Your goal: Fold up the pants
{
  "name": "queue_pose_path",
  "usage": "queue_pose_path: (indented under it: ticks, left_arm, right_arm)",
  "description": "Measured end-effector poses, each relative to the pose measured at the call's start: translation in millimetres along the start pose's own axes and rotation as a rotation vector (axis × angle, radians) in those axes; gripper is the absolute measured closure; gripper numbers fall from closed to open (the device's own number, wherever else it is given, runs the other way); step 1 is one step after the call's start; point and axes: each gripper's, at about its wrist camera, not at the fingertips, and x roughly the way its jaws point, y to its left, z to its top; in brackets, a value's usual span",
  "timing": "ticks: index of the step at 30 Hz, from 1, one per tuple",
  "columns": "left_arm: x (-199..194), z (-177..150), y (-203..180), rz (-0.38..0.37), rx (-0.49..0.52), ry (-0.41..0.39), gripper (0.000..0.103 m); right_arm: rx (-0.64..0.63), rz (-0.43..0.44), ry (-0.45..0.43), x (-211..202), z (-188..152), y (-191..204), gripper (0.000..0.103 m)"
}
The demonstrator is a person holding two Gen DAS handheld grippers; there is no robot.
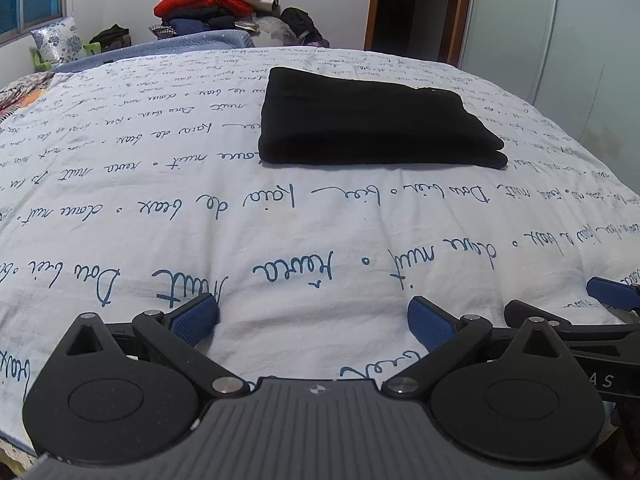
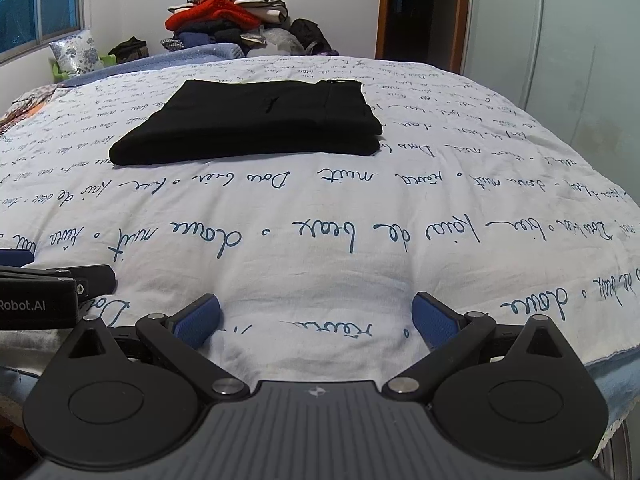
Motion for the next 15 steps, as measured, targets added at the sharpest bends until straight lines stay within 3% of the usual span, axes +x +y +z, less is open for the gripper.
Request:
queue_pose_path:
  ticks: [15]
  left_arm:
    - [-2.9,-4.6,-1.9,0.019,-0.006,-0.028,0.0]
  right_arm:
    - [0.004,-0.001,-0.028,-2.8,-6.1,0.3,0.0]
